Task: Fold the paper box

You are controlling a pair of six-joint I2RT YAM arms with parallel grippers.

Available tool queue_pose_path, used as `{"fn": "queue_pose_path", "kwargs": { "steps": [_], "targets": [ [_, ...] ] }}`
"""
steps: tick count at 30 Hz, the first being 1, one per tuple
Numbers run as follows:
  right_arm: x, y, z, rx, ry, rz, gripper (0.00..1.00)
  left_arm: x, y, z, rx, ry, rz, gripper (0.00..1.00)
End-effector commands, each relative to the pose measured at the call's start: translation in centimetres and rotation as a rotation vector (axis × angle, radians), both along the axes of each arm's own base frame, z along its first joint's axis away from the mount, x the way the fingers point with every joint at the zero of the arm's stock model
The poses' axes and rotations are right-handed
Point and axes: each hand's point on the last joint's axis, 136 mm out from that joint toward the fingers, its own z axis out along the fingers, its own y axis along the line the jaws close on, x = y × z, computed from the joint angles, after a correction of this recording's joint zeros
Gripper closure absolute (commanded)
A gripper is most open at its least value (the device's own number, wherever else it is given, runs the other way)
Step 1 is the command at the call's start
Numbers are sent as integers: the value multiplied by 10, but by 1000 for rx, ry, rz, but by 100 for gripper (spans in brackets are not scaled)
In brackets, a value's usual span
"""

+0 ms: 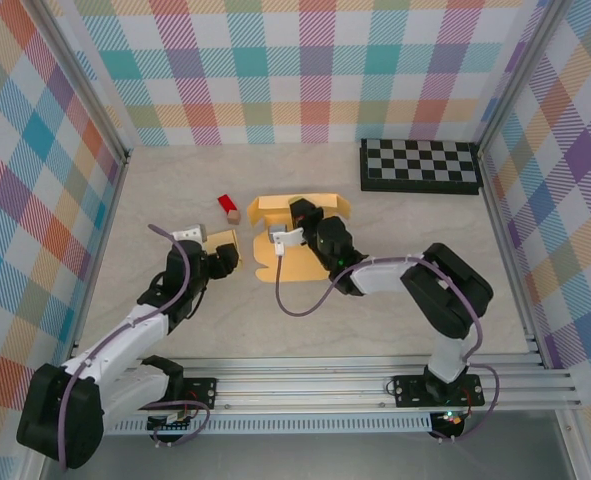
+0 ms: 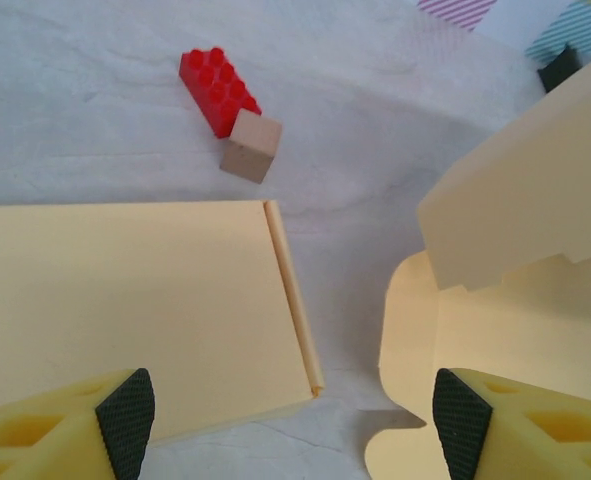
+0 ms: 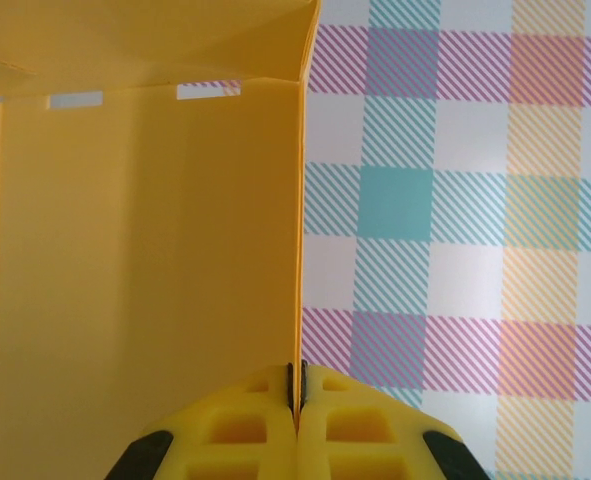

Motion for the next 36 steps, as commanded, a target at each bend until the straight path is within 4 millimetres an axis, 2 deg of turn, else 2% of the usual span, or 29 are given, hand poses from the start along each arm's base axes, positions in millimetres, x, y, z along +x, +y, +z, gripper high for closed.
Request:
{"fn": "queue_pose_path", "kwargs": {
  "steps": [1, 3, 5, 9, 12, 16, 19, 25, 31, 34, 36],
  "targets": [
    [-2, 8, -15, -13, -14, 60, 100, 8, -1, 4, -2, 9, -17, 24],
    [-2, 2, -28, -13, -1, 41, 100, 17, -5, 10, 5, -26, -48, 23],
    [-1, -7, -45, -4, 25, 15, 100, 32, -19, 16, 10, -56, -125, 23],
    [-10, -22, -71, -9, 63, -24, 100, 54, -58, 6, -31, -61, -359, 25],
    [-18, -34, -82, 0, 97, -49, 100, 61, -71, -3, -66, -73, -466, 27],
    [-29, -47, -87, 16, 138, -59, 100, 70, -70, -13, -119, -43, -516, 31],
    [-34, -50, -90, 20, 172, -58, 100, 68, -74, -17, -145, -28, -559, 33],
    [-33, -48, -85, 33, 163, -53, 100, 58, -92, -29, -170, 28, -652, 35],
    [-33, -49, -86, 38, 170, -54, 100, 43, -113, -48, -102, 60, -716, 36],
    [-33, -50, -86, 41, 174, -57, 100, 45, -114, -59, -98, 83, -701, 37],
    [-33, -50, -86, 42, 176, -56, 100, 48, -117, -56, -110, 71, -701, 38]
  ]
}}
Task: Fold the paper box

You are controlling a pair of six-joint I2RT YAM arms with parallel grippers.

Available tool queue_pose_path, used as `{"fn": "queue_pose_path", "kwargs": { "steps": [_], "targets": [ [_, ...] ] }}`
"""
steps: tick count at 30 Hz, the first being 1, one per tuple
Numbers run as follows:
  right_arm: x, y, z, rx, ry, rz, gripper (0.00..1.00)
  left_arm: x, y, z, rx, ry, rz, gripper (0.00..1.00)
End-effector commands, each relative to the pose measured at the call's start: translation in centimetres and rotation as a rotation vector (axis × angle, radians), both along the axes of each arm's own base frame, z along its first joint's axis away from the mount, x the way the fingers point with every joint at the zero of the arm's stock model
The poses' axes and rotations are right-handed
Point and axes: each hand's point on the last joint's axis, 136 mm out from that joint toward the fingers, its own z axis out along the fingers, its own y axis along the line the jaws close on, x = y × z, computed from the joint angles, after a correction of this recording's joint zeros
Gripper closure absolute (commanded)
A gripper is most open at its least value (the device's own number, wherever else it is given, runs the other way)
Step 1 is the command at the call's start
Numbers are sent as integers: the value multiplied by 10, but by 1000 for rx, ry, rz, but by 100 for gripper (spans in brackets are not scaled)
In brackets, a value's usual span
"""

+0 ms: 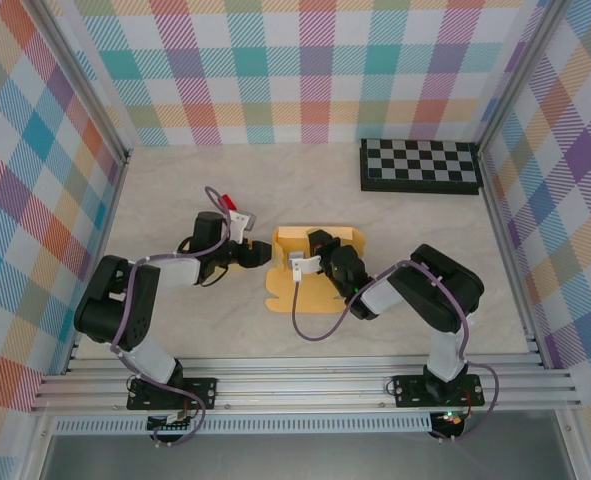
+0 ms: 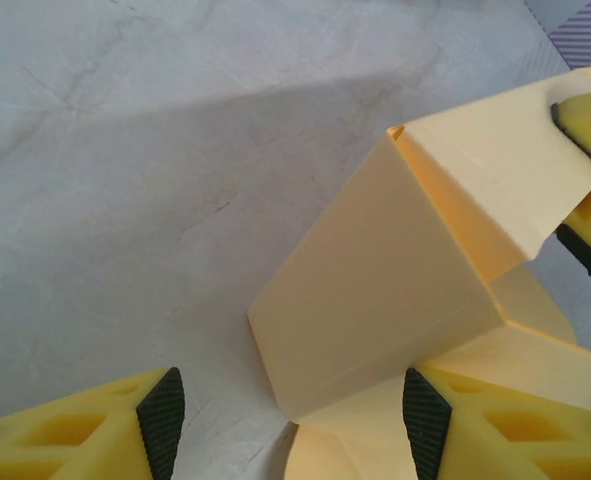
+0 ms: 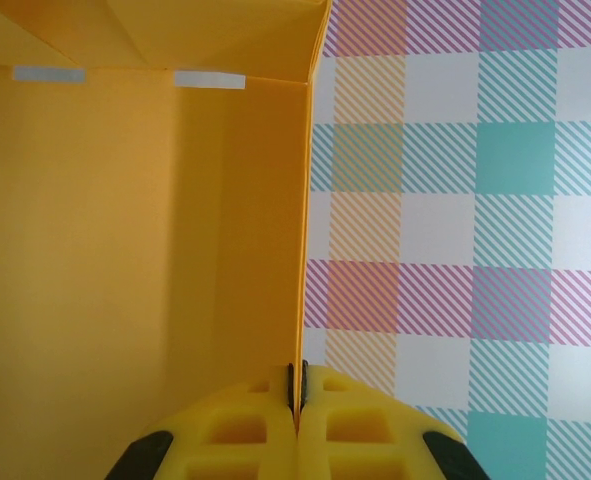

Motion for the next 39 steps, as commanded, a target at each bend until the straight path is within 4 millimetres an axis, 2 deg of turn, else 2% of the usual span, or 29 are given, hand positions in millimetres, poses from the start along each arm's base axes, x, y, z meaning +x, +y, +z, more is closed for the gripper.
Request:
{"fn": "queue_pose_path", "kwargs": {
  "steps": [1, 6, 15, 22, 27, 34, 39],
  "targets": [
    [0, -4, -4, 9, 33, -8, 100, 4, -9, -1, 5, -21, -18, 38],
    [0, -3, -8, 4, 39, -10, 100, -1, -27, -10, 59, -16, -54, 37],
    [1, -5, -10, 0, 49, -15, 100, 1, -24, -10, 99, -60, 9, 34],
    [2, -5, -14, -7, 55, -16, 100, -1, -41, -8, 113, -91, -6, 32],
    [2, -5, -14, -8, 59, -14, 100, 6, -45, -9, 124, -99, 30, 30],
    [1, -5, -16, -9, 67, -11, 100, 24, -39, -6, 146, -142, 137, 30],
    [0, -5, -17, -10, 73, -8, 100, 26, -55, 1, 122, -162, 122, 31]
  ]
}}
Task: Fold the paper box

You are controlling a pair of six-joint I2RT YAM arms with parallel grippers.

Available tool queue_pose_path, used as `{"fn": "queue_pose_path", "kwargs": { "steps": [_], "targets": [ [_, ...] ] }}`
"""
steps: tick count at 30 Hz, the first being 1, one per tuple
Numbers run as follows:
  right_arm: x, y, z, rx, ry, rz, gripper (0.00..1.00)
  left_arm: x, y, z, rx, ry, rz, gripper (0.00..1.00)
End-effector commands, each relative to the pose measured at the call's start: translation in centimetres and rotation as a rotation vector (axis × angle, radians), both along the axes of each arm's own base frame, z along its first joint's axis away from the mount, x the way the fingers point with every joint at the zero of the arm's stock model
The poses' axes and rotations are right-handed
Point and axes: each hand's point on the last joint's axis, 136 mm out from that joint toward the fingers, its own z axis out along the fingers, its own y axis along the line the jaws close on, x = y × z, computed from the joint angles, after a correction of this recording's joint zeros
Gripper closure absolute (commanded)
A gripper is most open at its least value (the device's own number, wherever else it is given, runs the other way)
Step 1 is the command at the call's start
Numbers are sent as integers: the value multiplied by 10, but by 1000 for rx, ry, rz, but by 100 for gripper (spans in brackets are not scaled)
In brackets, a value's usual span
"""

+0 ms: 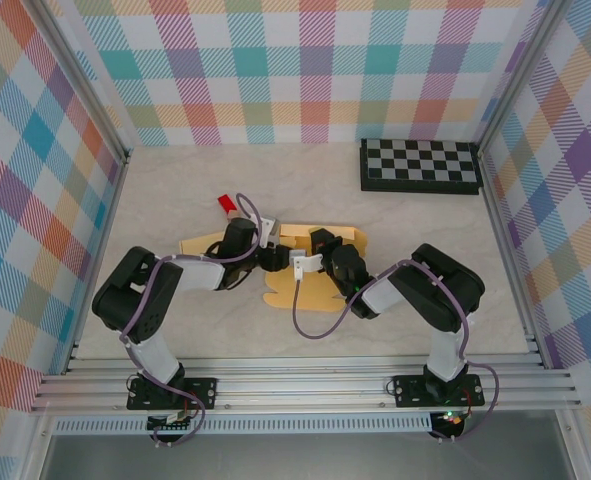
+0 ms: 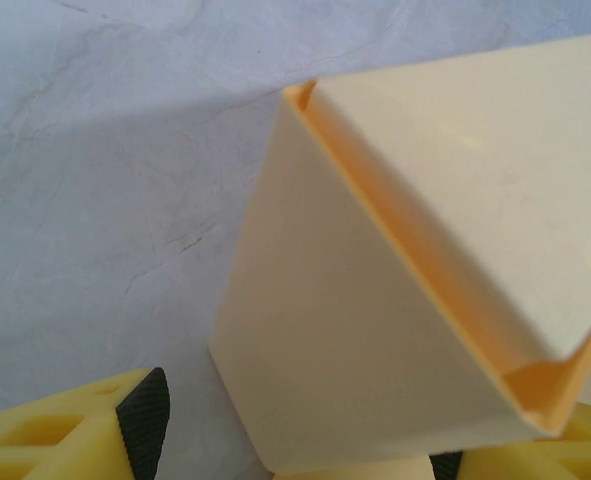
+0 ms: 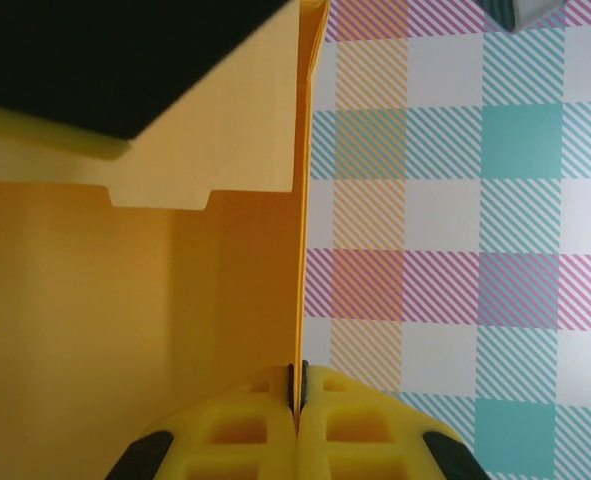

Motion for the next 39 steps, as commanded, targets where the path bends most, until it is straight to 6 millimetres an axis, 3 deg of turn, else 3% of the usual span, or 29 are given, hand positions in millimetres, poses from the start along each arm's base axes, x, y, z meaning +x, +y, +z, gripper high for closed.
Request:
{"fn": "queue_pose_path", "kwargs": {
  "steps": [1, 4, 10, 14, 22, 24, 26, 31, 34, 39],
  "targets": [
    [-4, 0, -17, -22, 62, 12, 100, 15, -17, 22, -32, -79, 22, 31],
    [-4, 0, -19, -24, 64, 12, 100, 14, -28, 28, -33, -102, 23, 31],
    [-4, 0, -17, -18, 66, 13, 100, 26, -16, 16, 39, -109, 122, 38],
    [-5, 0, -18, -19, 73, 15, 100, 25, -19, 15, 32, -110, 102, 45],
    [-3, -2, -19, -14, 82, 6, 100, 11, -26, 19, 36, -89, 11, 39],
    [-3, -2, -19, -15, 82, 9, 100, 15, -18, 13, 72, -74, 42, 44],
    [-4, -2, -19, -15, 85, 8, 100, 18, -15, 6, 76, -46, 47, 62],
    [-4, -2, -21, -19, 89, 12, 100, 24, -17, 6, 71, -43, 56, 84],
    [-4, -2, -21, -20, 91, 12, 100, 32, -17, 8, 59, -38, 101, 86],
    [-4, -1, -21, -19, 93, 13, 100, 44, 0, 8, 120, -23, 273, 100]
  ]
}}
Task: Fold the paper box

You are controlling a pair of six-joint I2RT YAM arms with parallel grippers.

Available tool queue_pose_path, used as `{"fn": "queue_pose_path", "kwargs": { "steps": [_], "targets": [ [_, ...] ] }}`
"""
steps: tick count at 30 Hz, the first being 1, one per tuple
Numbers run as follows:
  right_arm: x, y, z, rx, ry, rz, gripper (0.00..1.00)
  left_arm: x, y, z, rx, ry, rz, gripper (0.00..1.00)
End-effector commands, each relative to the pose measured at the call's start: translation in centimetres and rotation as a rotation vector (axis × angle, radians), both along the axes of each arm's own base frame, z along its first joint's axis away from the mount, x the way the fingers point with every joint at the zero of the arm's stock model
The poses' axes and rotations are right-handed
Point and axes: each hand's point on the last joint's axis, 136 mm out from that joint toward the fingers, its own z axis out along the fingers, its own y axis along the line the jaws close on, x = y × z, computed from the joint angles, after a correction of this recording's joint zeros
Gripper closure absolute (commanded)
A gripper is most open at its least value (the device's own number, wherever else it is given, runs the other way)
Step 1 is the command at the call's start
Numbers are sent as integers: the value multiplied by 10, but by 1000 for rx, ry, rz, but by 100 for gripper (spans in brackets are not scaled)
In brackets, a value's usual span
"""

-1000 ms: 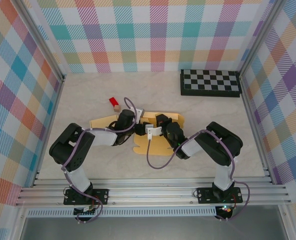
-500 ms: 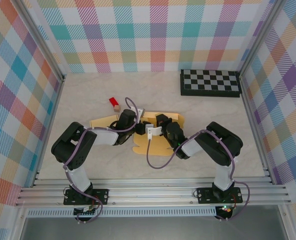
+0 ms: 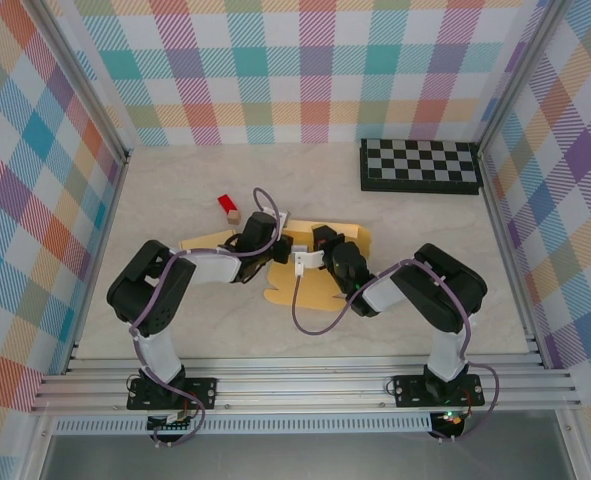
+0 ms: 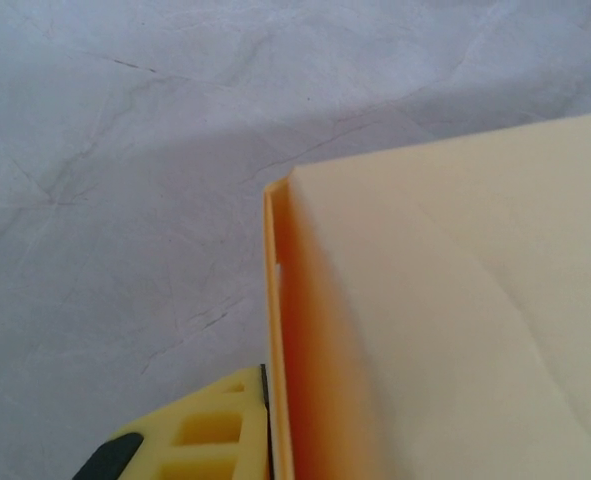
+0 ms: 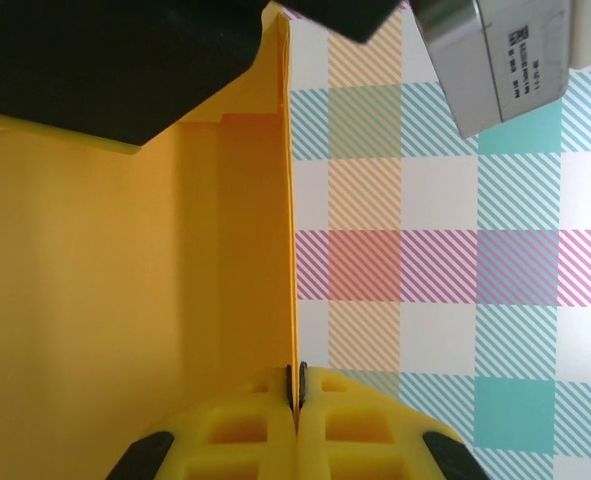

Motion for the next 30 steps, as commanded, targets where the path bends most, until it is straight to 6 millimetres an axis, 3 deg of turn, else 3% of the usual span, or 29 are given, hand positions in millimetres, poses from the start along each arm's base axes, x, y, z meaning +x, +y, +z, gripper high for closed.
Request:
{"fn": "queue_pose_path", "kwargs": {
  "steps": [1, 5, 9, 11, 15, 20, 22, 25, 30],
  "targets": [
    [-10, 6, -26, -36, 88, 52, 100, 17, 14, 5, 20, -5, 166, 100],
    [-10, 5, -23, -25, 84, 44, 100, 23, 45, -4, 195, -10, 317, 100],
    [-10, 3, -3, 72, 128, 24, 100, 20, 58, -12, 260, -24, 341, 100],
    [-14, 0, 6, 146, 197, 26, 90, 16, 55, -17, 255, -24, 307, 100],
    [-22, -4, 28, 281, 327, 24, 79, 11, 57, -24, 258, -30, 303, 100],
    [-42, -13, 61, 554, 635, -27, 64, 8, 59, -26, 245, -47, 312, 100],
    [-40, -18, 70, 688, 764, -91, 62, 8, 57, -26, 240, -54, 308, 100],
    [-20, -24, 76, 836, 895, -221, 59, 6, 54, -26, 243, -61, 296, 100],
    [9, -25, 58, 951, 1023, -376, 58, 4, 49, -28, 231, -47, 274, 100]
  ]
}}
